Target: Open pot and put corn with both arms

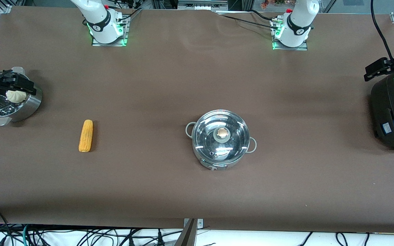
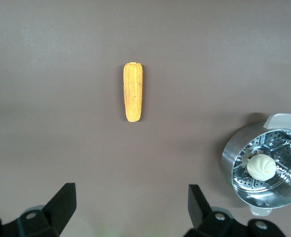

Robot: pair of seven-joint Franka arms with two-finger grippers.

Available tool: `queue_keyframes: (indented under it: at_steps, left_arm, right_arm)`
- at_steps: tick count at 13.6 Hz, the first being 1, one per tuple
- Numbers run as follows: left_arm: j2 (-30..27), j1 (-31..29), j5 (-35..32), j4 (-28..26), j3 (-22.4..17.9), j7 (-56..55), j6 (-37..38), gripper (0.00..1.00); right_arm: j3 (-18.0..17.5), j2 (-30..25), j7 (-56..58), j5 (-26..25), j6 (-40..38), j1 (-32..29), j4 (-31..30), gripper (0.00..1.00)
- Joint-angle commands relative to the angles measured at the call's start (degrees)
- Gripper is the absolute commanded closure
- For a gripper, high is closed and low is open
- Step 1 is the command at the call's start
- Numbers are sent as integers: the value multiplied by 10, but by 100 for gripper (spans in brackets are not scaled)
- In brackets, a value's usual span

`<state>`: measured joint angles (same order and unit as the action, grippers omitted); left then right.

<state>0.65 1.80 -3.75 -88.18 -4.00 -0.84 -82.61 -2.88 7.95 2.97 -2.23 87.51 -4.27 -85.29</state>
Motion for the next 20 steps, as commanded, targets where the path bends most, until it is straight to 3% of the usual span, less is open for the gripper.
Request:
queue_keyframes:
  at_steps: [1,20]
  left_arm:
    - [13,-1,9,20,0,21,7,0]
    - [9,6,37,30,17,20,29,0]
  right_arm:
    - [-1,10,5,-7,-7,1,21,0]
    - [0,11,5,-8,-3,1,26,0]
